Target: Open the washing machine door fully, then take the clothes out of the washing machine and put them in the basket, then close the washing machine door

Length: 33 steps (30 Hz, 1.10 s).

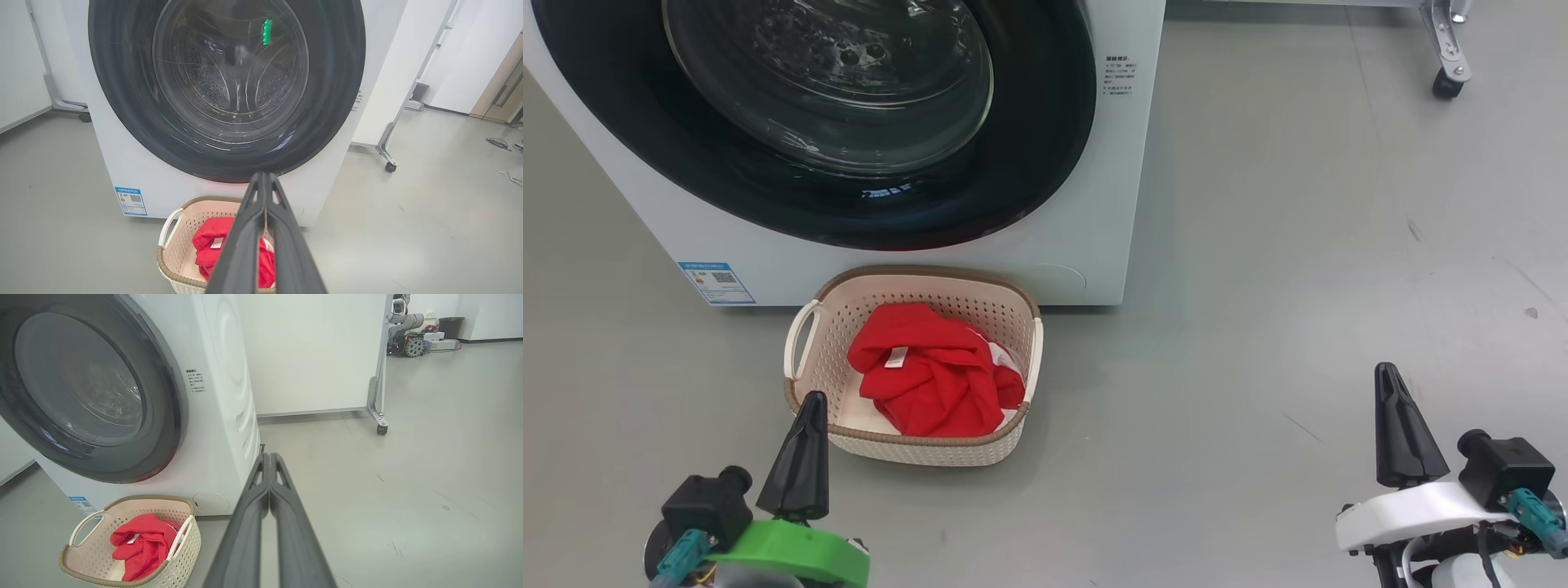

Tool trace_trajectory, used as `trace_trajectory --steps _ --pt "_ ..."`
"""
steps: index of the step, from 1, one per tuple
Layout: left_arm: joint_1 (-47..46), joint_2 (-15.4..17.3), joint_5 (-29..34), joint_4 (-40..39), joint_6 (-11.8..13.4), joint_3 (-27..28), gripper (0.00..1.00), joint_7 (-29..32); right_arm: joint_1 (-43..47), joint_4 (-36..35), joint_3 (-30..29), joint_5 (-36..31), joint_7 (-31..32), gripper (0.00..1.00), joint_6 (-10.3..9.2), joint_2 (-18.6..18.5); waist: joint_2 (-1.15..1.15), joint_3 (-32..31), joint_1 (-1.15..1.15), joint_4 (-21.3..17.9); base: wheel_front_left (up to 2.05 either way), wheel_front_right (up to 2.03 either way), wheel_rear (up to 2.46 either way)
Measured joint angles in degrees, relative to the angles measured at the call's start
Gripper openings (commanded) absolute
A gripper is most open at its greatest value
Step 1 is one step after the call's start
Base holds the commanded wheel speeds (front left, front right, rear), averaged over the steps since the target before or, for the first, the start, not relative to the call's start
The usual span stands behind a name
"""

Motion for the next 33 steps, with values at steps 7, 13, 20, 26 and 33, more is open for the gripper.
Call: trace_trajectory --steps 7,13,20,26,33 --pt "0.09 0.0 -5.73 -0.54 0.0 -0.01 0.0 0.56 -0.01 0.1 -0.2 5.78 1.12 0.0 0.46 0.0 0.0 -0.51 0.0 -0.35 0.0 0.0 0.0" --pt "0.09 0.0 -10.8 -0.57 0.02 0.89 0.0 1.66 -0.05 0.55 -0.71 12.39 2.47 0.0 0.91 -0.01 0.0 -0.83 0.0 -0.61 0.0 0.0 0.0" --pt "0.09 0.16 -16.95 -0.59 0.24 1.59 0.0 3.12 -0.17 1.13 -1.46 18.13 4.0 0.0 1.35 0.01 0.0 -1.26 0.0 -0.93 0.0 0.0 0.0" --pt "0.09 0.62 -21.35 -0.55 0.26 2.05 0.0 4.19 -0.44 1.63 -1.93 22.88 5.46 0.0 1.49 0.02 0.0 -1.58 0.0 -1.17 0.0 0.0 0.0" --pt "0.08 0.98 -26.36 -0.37 0.27 2.72 0.0 5.69 -1.15 2.21 -2.57 28.3 6.91 0.0 1.99 0.0 0.0 -1.96 0.0 -1.44 0.0 0.0 0.0"
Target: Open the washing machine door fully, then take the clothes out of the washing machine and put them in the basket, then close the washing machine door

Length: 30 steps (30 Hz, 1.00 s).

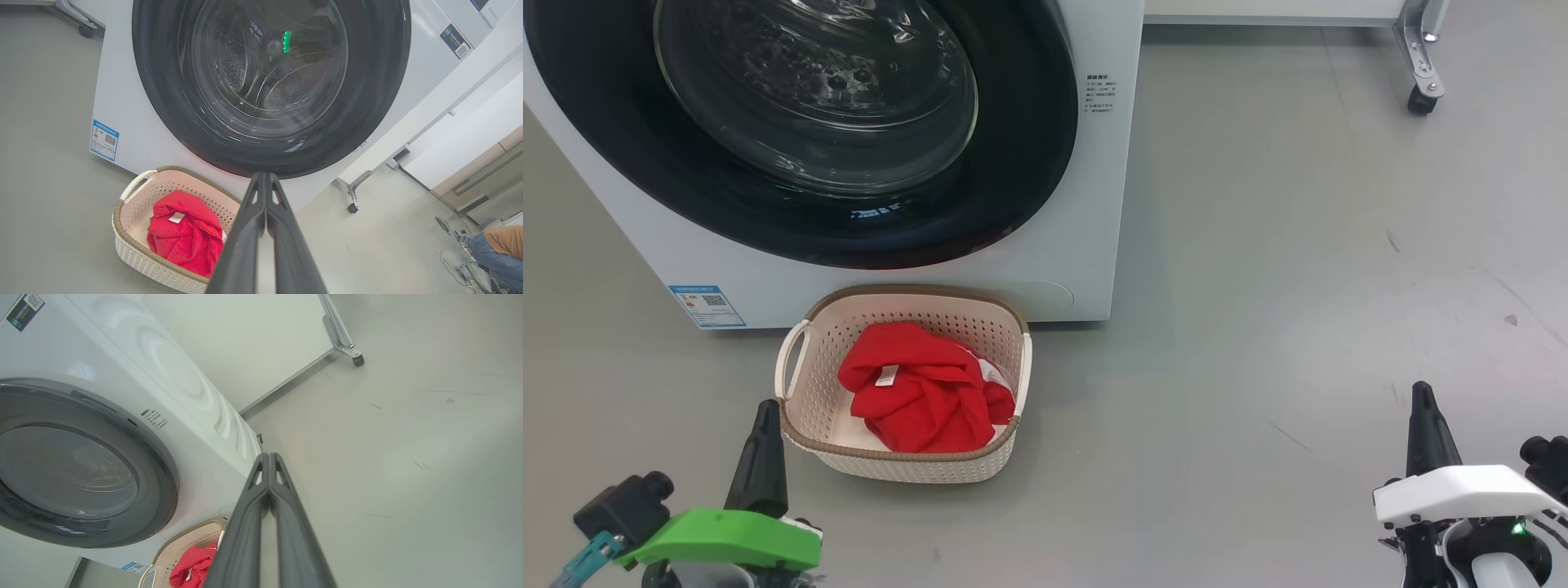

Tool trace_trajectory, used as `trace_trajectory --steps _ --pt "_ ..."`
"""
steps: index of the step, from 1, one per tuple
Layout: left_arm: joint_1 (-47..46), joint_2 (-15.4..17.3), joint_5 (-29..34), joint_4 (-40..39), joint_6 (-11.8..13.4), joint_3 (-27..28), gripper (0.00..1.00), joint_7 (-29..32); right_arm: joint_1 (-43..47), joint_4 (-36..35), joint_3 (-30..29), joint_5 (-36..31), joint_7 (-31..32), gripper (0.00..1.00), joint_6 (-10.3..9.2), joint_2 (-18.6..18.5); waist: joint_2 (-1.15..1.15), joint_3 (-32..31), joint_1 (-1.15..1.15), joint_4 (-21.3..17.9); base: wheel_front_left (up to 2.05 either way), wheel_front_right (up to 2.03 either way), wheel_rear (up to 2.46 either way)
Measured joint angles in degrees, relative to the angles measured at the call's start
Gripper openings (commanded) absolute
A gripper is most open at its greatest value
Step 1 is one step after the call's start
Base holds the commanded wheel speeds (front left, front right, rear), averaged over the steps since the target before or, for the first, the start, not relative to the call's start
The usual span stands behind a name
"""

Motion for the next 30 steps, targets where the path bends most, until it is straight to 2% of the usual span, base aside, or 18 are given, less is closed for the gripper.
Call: trace_trajectory --steps 30 --pt "-0.2 1.48 -21.42 1.74 0.0 2.18 0.0 4.92 -2.14 2.88 -2.36 22.7 5.75 0.0 1.69 -0.29 0.0 -1.59 0.0 -1.11 0.0 0.0 0.0"
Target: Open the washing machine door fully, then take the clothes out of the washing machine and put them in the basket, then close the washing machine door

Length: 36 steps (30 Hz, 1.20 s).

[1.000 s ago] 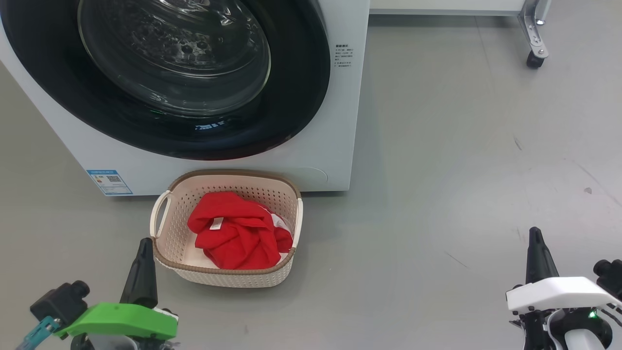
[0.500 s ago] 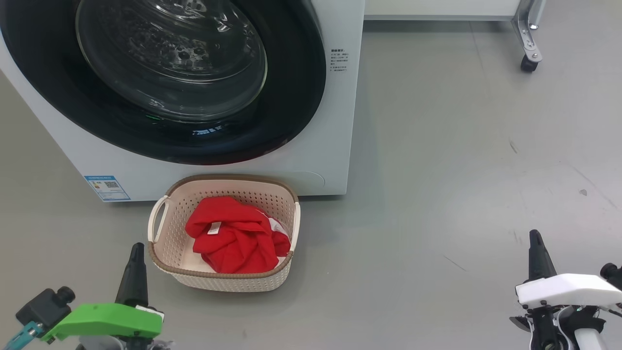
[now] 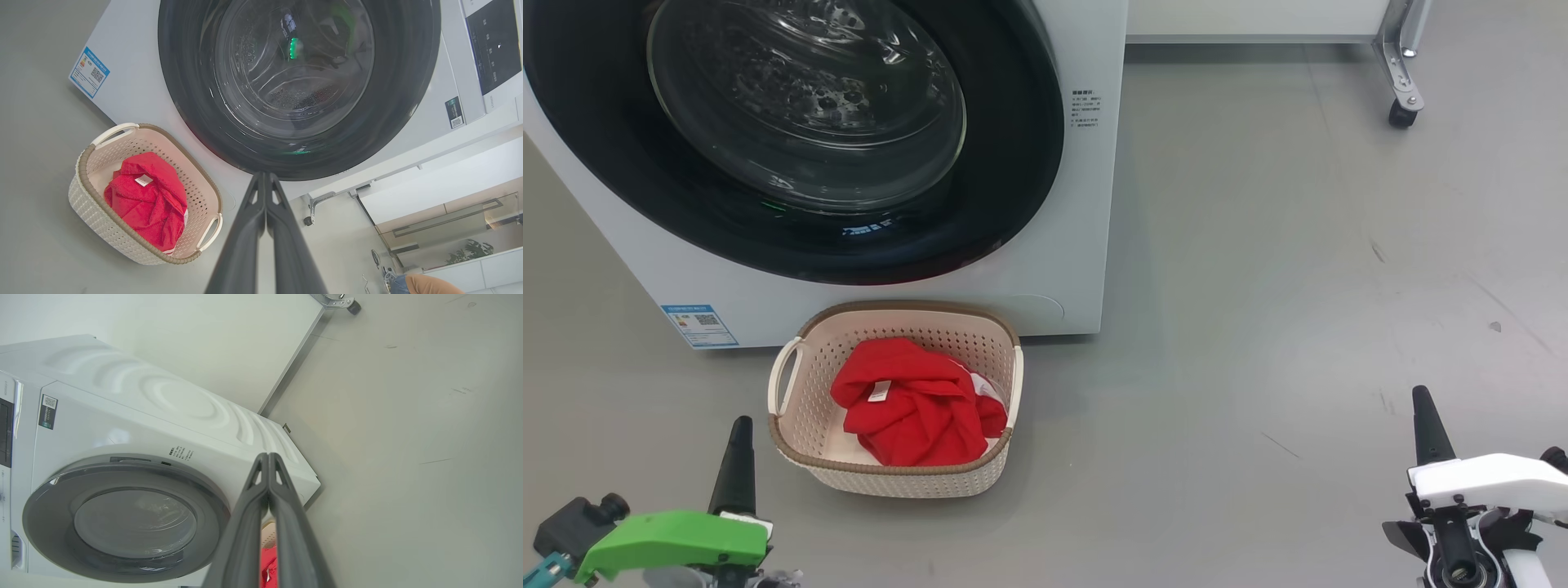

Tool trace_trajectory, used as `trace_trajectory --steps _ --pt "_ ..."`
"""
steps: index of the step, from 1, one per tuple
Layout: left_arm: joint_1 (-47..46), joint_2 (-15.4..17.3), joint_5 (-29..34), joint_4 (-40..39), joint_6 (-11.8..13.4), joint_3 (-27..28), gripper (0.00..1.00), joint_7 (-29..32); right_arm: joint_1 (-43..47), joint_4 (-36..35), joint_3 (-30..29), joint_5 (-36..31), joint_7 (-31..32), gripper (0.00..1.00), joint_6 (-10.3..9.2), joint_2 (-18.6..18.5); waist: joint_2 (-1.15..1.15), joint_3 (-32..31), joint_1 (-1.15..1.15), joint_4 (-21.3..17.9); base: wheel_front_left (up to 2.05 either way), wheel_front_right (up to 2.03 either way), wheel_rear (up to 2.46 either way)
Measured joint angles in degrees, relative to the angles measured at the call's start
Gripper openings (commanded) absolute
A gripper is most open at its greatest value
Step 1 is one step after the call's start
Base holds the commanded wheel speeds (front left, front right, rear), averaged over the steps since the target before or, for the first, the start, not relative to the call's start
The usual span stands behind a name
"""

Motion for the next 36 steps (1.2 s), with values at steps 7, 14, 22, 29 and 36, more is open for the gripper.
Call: trace_trajectory --steps 7,14,22,29,36 --pt "-0.08 0.23 -5.59 0.36 0.0 0.41 0.0 1.08 -0.41 0.63 -0.47 5.34 1.25 0.0 0.53 -0.04 0.0 -0.38 0.0 -0.27 0.0 0.0 0.0" --pt "-0.13 0.52 -10.35 0.83 0.0 0.87 0.0 2.13 -1.25 1.22 -1.07 10.81 2.66 0.0 0.83 -0.1 0.0 -0.77 0.0 -0.53 0.0 0.0 0.0" --pt "-0.43 0.8 -16.56 1.48 0.0 1.6 0.0 3.54 -1.67 1.89 -1.72 16.99 4.13 0.0 1.36 -0.23 0.0 -1.21 0.0 -0.84 0.0 0.0 0.0" --pt "-0.82 1.11 -21.21 1.87 -0.01 2.1 0.0 4.59 -2.58 2.44 -2.25 22.36 5.49 0.0 1.83 -0.27 0.0 -1.59 0.0 -1.1 0.0 0.0 0.0" --pt "-1.32 1.46 -24.64 2.13 -0.01 2.41 0.0 5.55 -2.73 2.77 -2.6 25.94 6.28 0.0 2.3 -0.34 0.0 -1.83 0.0 -1.27 0.0 0.0 0.0"
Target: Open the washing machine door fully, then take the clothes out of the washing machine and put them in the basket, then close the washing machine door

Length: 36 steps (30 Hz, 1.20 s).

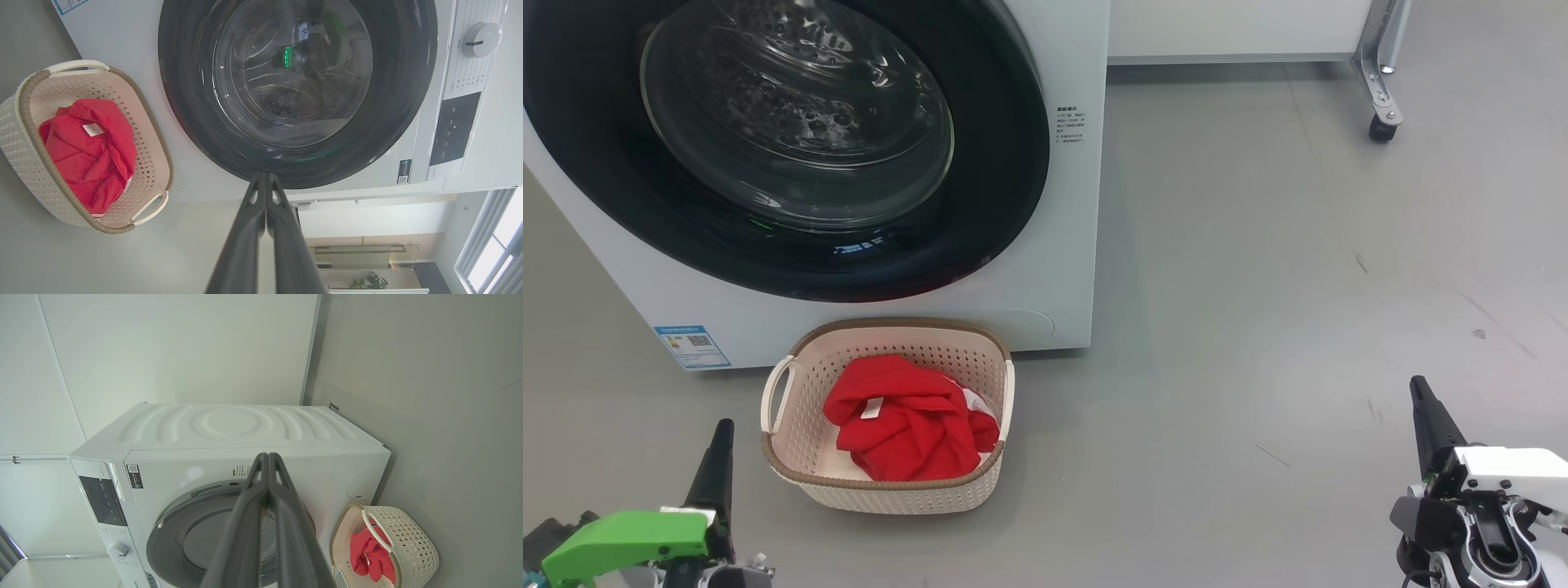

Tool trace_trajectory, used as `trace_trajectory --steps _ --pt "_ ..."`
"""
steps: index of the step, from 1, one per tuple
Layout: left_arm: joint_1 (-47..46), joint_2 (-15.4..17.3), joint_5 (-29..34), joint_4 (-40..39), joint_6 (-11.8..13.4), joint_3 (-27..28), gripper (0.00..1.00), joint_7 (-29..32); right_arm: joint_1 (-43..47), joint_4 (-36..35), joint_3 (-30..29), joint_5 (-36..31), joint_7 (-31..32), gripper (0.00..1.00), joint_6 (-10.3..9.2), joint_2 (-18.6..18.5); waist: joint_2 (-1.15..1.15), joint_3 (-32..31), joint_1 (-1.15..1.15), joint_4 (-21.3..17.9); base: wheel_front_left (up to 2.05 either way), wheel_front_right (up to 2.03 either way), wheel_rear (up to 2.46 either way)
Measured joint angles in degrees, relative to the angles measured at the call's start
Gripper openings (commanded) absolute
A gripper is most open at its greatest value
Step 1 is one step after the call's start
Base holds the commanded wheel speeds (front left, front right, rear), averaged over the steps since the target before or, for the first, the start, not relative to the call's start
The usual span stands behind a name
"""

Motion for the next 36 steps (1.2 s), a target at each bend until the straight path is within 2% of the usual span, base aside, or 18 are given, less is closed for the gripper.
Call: trace_trajectory --steps 36 --pt "-0.13 0.0 0.0 0.87 -0.02 0.23 0.0 0.05 -0.02 0.02 -0.16 0.0 0.08 0.0 0.0 0.0 0.0 -0.01 0.0 0.01 0.0 0.0 0.0"
